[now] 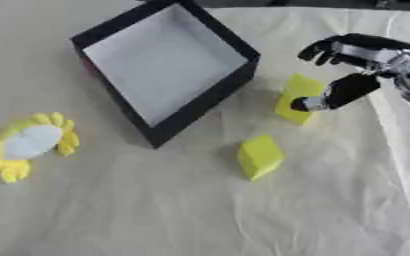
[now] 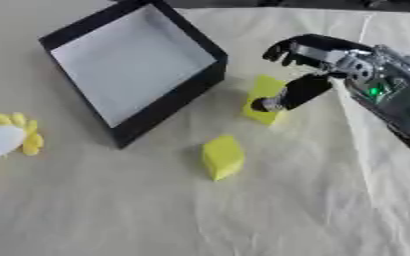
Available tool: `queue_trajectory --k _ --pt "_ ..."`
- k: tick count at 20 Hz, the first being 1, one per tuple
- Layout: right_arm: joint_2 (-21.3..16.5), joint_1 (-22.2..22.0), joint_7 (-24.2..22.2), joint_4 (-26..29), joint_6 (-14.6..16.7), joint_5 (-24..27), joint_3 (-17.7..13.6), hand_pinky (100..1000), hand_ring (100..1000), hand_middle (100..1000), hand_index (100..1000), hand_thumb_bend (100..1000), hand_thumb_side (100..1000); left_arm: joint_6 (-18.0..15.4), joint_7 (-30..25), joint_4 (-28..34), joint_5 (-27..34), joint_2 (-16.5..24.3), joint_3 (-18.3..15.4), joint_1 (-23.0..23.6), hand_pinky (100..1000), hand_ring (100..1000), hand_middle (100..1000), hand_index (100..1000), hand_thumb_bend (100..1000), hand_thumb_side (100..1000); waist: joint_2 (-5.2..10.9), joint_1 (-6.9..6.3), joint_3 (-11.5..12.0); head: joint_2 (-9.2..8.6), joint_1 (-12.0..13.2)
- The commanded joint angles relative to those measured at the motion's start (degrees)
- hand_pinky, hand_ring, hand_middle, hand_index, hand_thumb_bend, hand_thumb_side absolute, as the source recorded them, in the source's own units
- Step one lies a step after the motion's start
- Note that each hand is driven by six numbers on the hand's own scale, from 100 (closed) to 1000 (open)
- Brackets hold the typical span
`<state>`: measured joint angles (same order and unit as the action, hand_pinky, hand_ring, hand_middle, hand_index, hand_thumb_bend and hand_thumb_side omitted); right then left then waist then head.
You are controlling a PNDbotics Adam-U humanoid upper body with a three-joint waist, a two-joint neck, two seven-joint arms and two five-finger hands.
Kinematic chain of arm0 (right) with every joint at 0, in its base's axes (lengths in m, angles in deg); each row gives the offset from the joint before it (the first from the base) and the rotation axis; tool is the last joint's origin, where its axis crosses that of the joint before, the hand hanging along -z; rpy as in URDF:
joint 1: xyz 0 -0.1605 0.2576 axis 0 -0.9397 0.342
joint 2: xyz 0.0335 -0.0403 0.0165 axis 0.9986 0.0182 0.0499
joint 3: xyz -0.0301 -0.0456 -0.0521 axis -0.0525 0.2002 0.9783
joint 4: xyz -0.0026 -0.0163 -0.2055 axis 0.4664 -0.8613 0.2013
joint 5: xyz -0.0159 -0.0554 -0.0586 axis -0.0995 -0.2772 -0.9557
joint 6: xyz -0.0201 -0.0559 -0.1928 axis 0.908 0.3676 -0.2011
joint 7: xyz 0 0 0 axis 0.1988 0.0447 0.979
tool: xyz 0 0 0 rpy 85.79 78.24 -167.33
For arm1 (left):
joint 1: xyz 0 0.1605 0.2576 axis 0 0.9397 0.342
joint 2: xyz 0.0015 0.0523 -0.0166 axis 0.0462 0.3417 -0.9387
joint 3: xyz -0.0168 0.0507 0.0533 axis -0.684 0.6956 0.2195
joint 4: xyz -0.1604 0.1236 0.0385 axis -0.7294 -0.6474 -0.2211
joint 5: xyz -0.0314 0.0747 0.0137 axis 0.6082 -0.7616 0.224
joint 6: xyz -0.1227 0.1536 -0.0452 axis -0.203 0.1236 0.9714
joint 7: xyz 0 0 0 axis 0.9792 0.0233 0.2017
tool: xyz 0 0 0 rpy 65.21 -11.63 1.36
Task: Pick up objects on the table and place them in the box.
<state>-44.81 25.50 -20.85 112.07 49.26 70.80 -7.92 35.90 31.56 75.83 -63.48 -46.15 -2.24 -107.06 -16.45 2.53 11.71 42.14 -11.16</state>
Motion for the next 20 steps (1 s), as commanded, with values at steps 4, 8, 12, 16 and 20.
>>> queue_trajectory --k 4,8,12,16,20 --pt "-0.04 1.31 -1.00 -2.79 0.24 -0.96 0.32 896 854 849 907 559 413 -0.03 -0.42 0.62 -0.24 0.83 0.20 -1.05 957 984 929 861 167 844 0.23 0.41 0.32 -0.60 -0.04" --pt "0.96 1.91 -1.68 -5.76 0.40 -1.81 1.19 891 847 840 902 568 404 0.02 -0.56 0.52 -0.23 0.75 0.31 -1.19 957 984 929 859 167 845 0.10 0.41 0.44 -0.77 -0.09" --pt "2.02 2.57 -1.60 -8.26 0.32 -1.99 1.63 875 816 809 886 550 367 0.07 -0.83 0.43 -0.25 0.73 0.51 -1.30 957 985 929 859 167 845 0.05 0.38 0.44 -0.82 -0.01" --pt "2.40 2.83 -1.04 -8.61 -0.11 -0.73 1.83 845 747 720 835 497 323 0.07 -0.89 0.36 -0.25 0.76 0.53 -1.37 958 985 929 859 167 844 0.10 0.44 0.42 -0.72 -0.03" --pt "2.45 2.72 -0.07 -7.08 -1.31 2.13 1.73 821 712 580 737 374 195 0.10 -1.06 0.28 -0.27 0.77 0.61 -1.50 958 986 930 859 167 844 0.16 0.50 0.36 -0.67 0.13"
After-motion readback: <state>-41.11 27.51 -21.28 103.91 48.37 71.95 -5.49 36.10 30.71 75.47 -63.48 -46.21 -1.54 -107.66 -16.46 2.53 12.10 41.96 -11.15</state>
